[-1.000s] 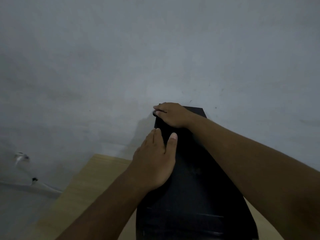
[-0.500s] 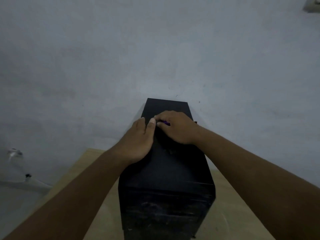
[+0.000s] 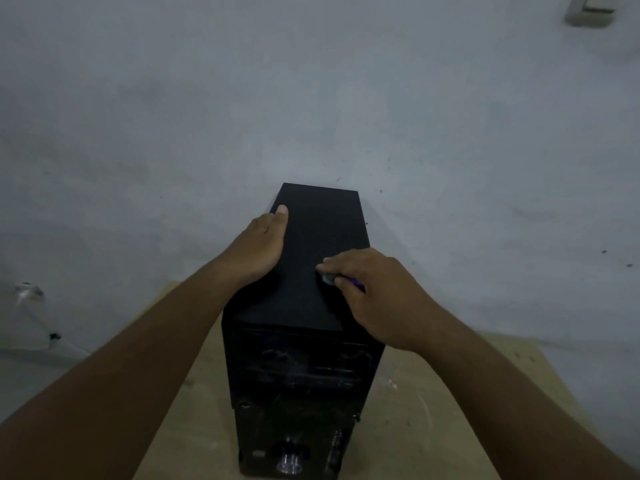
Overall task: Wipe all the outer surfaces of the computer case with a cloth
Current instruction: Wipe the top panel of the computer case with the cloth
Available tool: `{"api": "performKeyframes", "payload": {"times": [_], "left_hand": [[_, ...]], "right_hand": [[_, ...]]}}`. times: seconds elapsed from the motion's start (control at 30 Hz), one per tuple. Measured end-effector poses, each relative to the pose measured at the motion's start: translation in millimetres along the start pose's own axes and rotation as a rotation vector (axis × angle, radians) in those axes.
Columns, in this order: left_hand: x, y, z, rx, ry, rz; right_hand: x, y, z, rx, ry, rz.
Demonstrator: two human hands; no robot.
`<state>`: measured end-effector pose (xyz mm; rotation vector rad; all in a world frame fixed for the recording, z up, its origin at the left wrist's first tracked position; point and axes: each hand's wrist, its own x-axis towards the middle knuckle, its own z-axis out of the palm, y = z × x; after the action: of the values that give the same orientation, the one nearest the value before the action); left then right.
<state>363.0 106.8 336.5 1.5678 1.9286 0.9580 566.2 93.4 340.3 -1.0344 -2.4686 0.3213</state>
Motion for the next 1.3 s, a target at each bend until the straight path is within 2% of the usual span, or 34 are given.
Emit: {"api": "performKeyframes", "payload": {"times": [0.27,0.4,0.53,0.6,0.77,0.97,1.17,1.3], "left_hand": [[-0.5,-1.6,-2.8,-0.162,0.036,0.007],[3.7,-4.7,-5.3,-0.307,0.071,-0.062],[9.0,-10.6,-7.9,-0.555,0.190,-0.106],[4.1,-16.7,-11.1,-0.597,0.202,-0.080],[-18.6,-46.4,-15.1,-0.656,0.128,-0.028],[-46.8,-66.7,-9.9,-0.868,0.016,0.004],[-48.9,-75.4,-17.2,-0.923,-0.013,0.045],[-55.6,-66.7,-18.5,-0.891,-0.092,0.246]], "right_hand": [[-9.6,-28.6,4.4,-0.043,-0.065,-0.035],[11.0,-30.8,3.9,-0.009,-0.061,0.061],[51.8,-31.1,15.6,-0.120,-0.042,0.158],[72.7,-37.0,23.8,-0.142,-0.053,0.200],[90.5,-53.1,32.6,-0.138,-0.062,0.228],[49.7,-103.2,36.5,-0.087,-0.043,0.154],[-0.4,-122.9,65.2,-0.128,0.177,0.055],[-24.1,-120.3,76.9,-0.080,0.258,0.025]]}}
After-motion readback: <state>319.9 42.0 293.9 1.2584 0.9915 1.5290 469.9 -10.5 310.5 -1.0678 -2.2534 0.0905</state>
